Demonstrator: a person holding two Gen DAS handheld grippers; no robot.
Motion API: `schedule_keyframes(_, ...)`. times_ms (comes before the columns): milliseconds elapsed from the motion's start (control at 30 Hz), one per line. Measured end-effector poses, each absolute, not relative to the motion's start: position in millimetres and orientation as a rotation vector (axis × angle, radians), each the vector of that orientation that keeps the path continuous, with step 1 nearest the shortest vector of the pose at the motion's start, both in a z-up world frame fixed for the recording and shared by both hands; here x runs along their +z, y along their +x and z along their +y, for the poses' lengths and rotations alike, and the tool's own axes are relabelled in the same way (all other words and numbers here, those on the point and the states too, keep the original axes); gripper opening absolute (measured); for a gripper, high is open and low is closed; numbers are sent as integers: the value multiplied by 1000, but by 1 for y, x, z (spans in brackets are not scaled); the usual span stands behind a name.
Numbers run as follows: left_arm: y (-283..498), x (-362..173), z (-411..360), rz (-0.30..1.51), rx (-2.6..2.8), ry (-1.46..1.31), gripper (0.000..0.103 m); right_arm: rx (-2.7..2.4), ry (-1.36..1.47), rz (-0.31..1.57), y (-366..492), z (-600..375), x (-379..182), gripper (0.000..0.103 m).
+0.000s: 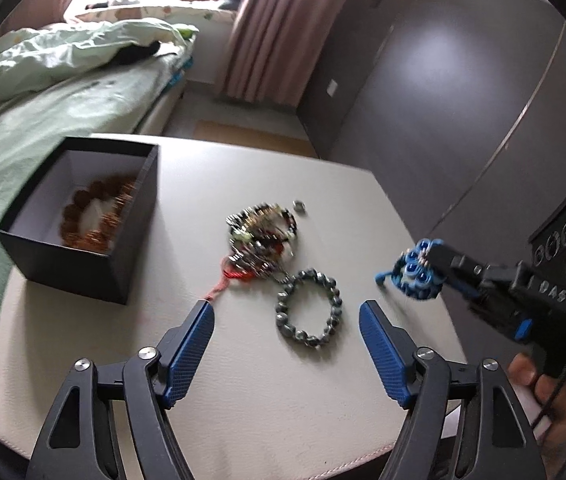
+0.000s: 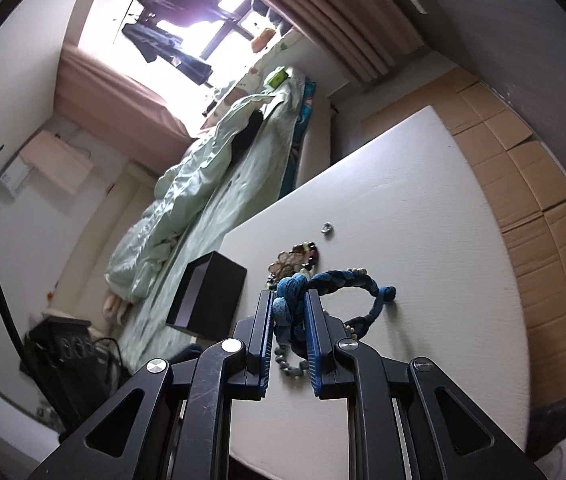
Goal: Organize jewelry
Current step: 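Lift the blue beaded bracelet out of the pile with the right tool, then grasp the dark grey bead bracelet with the left tool, then drop the grey bracelet into the box with the left tool while the right tool carries the blue bracelet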
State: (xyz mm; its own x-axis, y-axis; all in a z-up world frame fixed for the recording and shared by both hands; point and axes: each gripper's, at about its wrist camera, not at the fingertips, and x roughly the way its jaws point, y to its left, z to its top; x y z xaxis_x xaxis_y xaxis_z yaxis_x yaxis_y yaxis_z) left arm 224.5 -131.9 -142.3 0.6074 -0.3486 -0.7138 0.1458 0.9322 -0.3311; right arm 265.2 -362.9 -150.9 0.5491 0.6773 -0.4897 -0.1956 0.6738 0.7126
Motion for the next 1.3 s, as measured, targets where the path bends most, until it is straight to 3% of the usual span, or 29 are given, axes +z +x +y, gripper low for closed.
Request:
schedule_keyframes(233,239,-162,-157,931,-283,-155,49,552,667,842,267,-364,-153,16)
schedule_keyframes(500,254,-180,-165,950,-230,-75,32,551,671,856,269,-364,-156,16)
schedule_keyframes(633,258,-182,-167,953,-200,-24,10,551,676,856,270,-363,-156,16)
schedule_keyframes(867,260,-168,-158,944,-237,-54,10,565,677,851,271,-355,-151,16)
schedule_keyframes(1300,252,-88,-126,797,-257,-86,9,657,693,803,275,-331,-139,16)
